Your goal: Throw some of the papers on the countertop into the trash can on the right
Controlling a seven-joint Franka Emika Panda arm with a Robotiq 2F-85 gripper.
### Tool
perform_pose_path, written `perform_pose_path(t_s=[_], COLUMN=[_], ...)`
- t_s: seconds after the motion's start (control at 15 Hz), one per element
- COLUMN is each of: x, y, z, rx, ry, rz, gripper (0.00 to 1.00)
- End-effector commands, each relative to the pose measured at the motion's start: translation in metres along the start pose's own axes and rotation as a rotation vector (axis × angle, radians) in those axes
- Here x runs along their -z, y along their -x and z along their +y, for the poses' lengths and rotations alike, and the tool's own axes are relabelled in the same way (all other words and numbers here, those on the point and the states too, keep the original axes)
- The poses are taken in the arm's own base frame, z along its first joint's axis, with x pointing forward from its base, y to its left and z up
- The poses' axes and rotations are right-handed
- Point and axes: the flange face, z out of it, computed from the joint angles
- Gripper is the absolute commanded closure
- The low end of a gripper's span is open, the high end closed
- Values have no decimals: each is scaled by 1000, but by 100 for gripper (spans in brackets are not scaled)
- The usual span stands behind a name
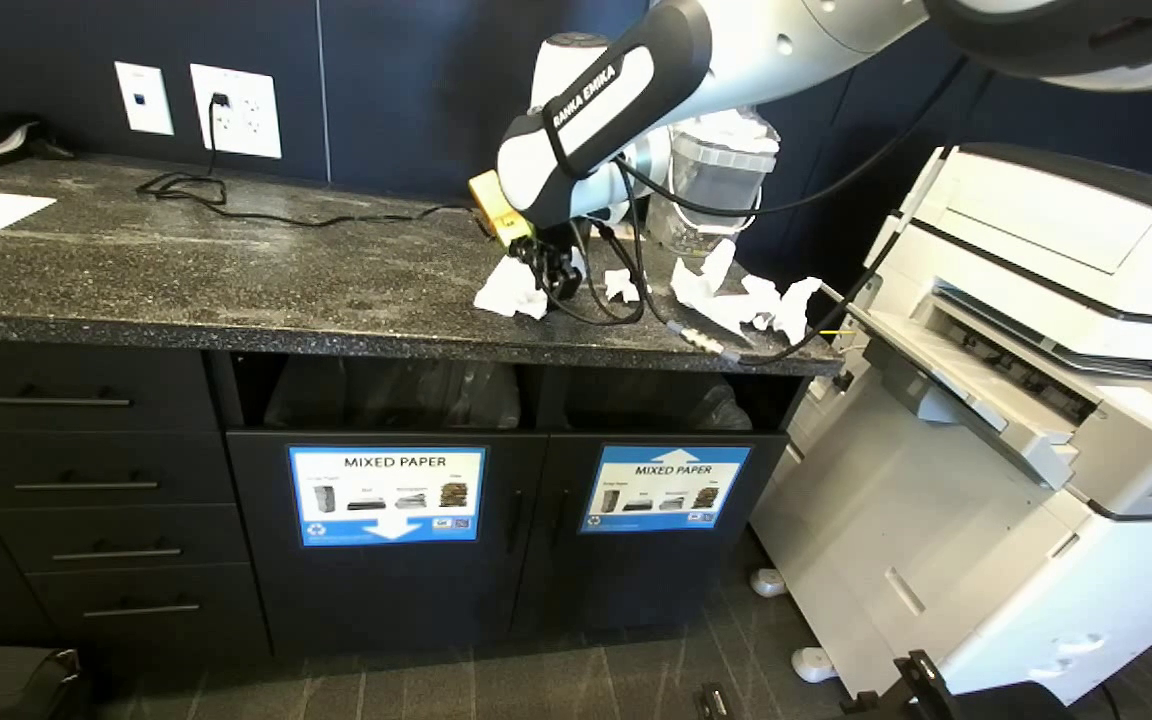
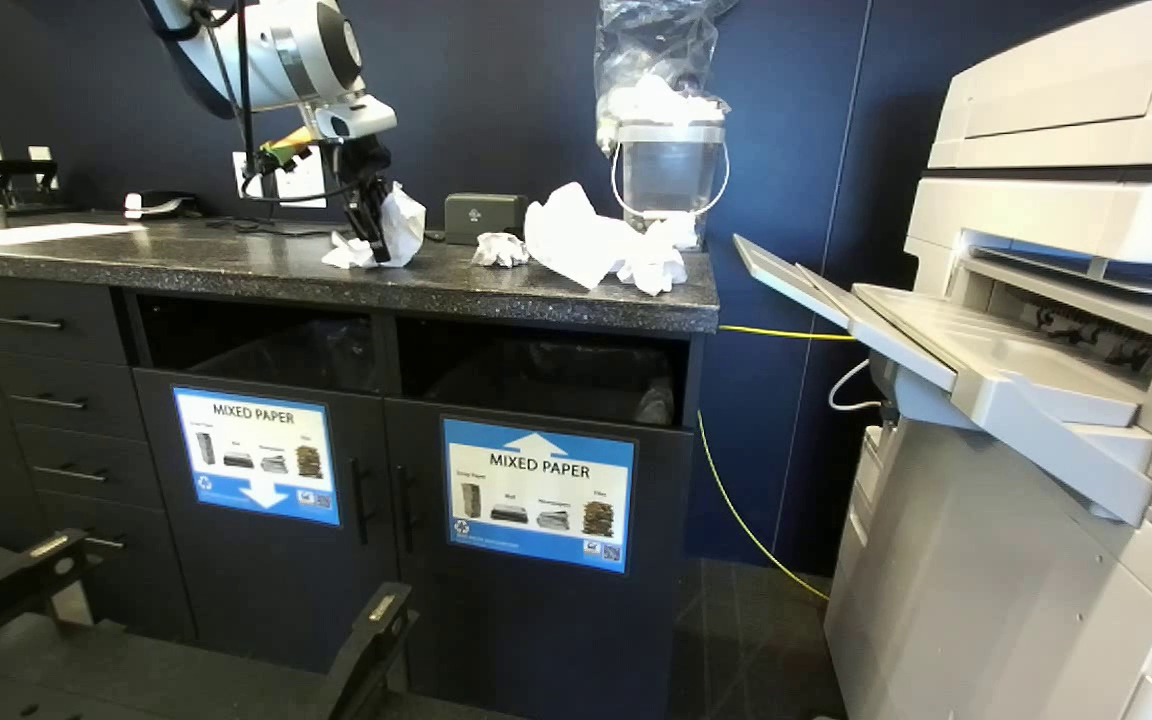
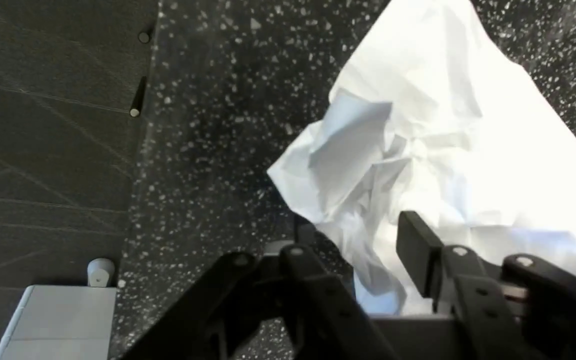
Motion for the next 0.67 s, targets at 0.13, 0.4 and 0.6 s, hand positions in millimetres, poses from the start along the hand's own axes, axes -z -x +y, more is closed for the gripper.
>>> perform_pose_path(t_s=[0.13, 0.4, 0.6], x=[0, 1, 5], y=[0, -1, -2], z=[-8, -6, 0], rx=[4, 13, 22], ry=[1, 24, 68], rz=[22, 11, -7], gripper=[93, 93, 92])
